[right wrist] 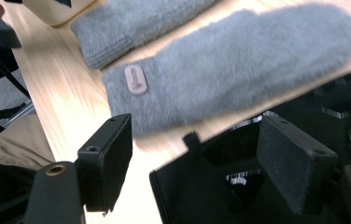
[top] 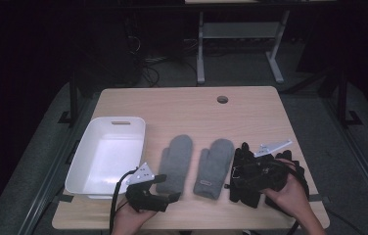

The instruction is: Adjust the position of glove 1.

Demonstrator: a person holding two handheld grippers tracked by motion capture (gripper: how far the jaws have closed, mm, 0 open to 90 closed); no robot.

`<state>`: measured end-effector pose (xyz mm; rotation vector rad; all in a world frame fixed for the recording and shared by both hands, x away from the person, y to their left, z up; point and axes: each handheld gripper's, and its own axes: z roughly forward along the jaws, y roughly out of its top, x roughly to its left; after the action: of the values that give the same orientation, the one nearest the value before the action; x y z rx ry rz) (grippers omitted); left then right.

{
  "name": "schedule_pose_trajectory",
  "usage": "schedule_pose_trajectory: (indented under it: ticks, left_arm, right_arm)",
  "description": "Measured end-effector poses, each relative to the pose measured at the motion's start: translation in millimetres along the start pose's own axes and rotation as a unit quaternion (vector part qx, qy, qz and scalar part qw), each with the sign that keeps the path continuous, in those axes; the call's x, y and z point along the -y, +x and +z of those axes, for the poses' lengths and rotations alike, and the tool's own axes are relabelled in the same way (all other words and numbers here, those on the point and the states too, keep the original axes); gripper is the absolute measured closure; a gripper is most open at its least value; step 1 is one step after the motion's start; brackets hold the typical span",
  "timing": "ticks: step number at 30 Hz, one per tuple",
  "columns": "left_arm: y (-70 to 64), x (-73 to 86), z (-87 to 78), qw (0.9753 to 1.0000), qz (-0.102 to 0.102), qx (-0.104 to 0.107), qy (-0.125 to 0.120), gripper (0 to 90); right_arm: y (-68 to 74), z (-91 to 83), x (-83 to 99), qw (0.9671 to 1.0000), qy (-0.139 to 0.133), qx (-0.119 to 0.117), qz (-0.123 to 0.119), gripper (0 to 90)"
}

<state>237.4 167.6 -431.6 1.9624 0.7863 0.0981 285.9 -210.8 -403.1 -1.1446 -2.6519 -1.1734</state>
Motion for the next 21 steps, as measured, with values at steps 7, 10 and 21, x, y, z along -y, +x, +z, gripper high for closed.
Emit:
schedule_pose_trajectory:
  ticks: [7,10,21]
  left_arm:
    - [1.2,-0.5,1.1,1.0,0.006,-0.001,0.002,17.6]
    - [2.1,-0.8,1.0,1.0,0.003,0.0,0.001,17.6]
    - [0.3,-0.9,-0.7,1.0,0.003,0.0,-0.002,17.6]
  right_arm:
    - [3.0,10.7,-28.6,0.9994,0.024,-0.009,-0.023,26.4]
    - [4.9,15.5,-37.9,0.9989,0.03,-0.014,-0.034,26.5]
    - [4.9,42.6,-66.7,0.996,0.062,-0.016,-0.061,26.5]
